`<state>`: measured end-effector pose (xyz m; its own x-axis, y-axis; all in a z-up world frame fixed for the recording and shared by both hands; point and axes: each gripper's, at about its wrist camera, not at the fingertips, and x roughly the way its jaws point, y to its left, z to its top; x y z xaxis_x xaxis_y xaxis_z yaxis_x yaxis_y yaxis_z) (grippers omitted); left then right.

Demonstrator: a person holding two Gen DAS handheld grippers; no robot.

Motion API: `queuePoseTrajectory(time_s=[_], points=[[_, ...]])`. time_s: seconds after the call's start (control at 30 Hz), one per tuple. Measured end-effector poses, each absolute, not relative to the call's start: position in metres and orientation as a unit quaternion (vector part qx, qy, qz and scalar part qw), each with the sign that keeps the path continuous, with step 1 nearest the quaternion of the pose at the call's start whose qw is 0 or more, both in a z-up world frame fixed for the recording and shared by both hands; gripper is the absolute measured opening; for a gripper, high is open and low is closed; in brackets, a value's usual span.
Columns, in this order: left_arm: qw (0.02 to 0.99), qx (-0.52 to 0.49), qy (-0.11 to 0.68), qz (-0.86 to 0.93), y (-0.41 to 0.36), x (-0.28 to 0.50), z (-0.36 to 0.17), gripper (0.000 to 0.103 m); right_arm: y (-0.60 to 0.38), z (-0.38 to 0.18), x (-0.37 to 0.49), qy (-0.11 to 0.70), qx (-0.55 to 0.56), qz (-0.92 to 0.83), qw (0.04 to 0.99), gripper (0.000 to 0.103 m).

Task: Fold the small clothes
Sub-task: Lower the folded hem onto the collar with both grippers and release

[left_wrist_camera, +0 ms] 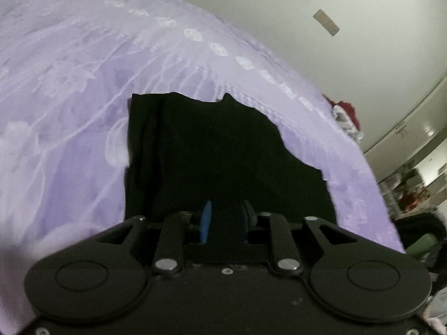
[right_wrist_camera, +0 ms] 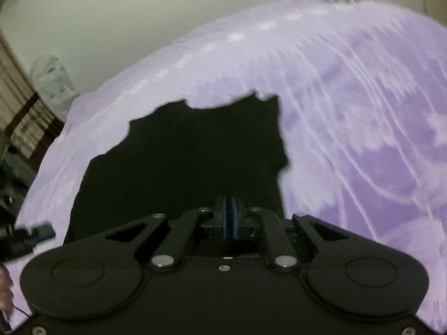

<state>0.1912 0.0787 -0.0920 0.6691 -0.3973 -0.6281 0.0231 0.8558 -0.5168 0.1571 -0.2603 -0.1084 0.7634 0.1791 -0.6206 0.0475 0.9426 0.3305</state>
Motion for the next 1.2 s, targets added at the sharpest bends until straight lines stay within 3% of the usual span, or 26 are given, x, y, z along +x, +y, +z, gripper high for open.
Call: queuePoseTrajectory(time_s=[0.33, 0.83, 0.93, 1.0, 1.07, 1.2], points=[[0.861, -0.24, 0.44, -0.085, 0.087, 0.2, -0.152, 0.021, -0.238, -0.138, 0.183, 0.377, 0.104, -0.005, 0.92, 0.0], [0.858, -0.227, 0.45, -0.102, 0.092, 0.194, -0.154, 0.023, -0.246, -0.152, 0.174, 0.388, 0.103, -0.006, 0.916, 0.0], [0.861, -0.229, 0.437, -0.123, 0.094, 0.202, -0.134, 0.034, -0.247, -0.145, 0.174, 0.389, 0.101, -0.001, 0.916, 0.0], [0.877, -0.221, 0.408, -0.126, 0.098, 0.211, -0.119, 0.042, -0.251, -0.135, 0.176, 0.374, 0.108, 0.005, 0.921, 0.016], [0.893, -0.211, 0.385, -0.104, 0.103, 0.229, -0.112, 0.043, -0.257, -0.125, 0.185, 0.351, 0.112, 0.001, 0.93, 0.034], [0.906, -0.227, 0.354, -0.048, 0.119, 0.269, -0.12, 0.043, -0.27, -0.112, 0.227, 0.306, 0.109, -0.018, 0.946, 0.036]])
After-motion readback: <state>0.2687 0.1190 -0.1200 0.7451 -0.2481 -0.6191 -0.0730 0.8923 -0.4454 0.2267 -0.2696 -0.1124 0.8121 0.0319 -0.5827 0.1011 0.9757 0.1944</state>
